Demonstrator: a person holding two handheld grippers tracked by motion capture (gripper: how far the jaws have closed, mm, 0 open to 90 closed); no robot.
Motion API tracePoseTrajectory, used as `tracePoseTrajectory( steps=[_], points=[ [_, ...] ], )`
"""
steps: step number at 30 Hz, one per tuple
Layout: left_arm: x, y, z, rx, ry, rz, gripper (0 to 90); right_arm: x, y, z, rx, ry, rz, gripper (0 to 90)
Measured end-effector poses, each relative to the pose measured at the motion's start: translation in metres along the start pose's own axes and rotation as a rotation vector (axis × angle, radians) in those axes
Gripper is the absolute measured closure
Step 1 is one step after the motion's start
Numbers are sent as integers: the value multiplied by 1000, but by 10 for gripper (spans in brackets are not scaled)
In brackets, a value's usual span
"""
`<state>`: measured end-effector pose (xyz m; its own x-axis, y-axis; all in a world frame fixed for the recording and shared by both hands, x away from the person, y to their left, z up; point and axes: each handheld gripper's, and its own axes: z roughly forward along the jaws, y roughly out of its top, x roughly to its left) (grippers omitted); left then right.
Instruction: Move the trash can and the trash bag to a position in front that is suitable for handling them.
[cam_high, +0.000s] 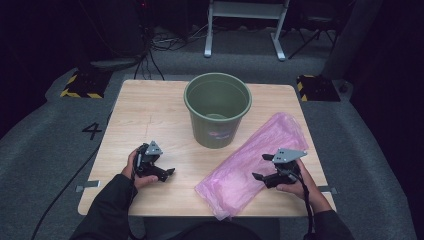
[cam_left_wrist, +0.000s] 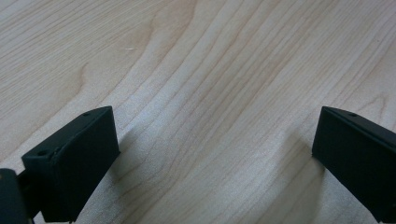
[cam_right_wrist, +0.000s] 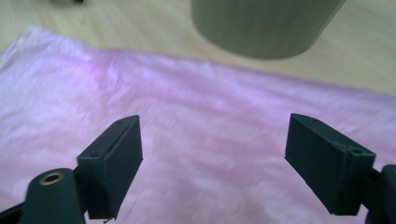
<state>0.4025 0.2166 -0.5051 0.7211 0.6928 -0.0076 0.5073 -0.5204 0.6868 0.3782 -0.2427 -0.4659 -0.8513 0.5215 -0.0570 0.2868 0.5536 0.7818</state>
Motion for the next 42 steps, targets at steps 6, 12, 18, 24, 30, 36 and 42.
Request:
tracePoseTrajectory(
  steps=[6,12,18,24,30,36,42],
  points=[
    [0,0,0,-1,-2,-5,4,8,-13,13,50,17,-8,222],
    [0,0,0,-1,-2,-4,4,10,-15,30,73,27,-27,425],
    [0,0,0,0,-2,-4,3,8,-10,40,61,48,-1,493],
    [0,0,0,3,-2,-3,2,4,-8,46,47,30,41,584],
    [0,0,0,4,-3,-3,1,-1,-3,54,29,-20,82,689],
    [0,0,0,4,-3,-3,1,-3,-3,50,38,34,58,376],
    [0,0,0,3,-2,-3,1,4,-17,29,51,73,-10,218]
  ],
)
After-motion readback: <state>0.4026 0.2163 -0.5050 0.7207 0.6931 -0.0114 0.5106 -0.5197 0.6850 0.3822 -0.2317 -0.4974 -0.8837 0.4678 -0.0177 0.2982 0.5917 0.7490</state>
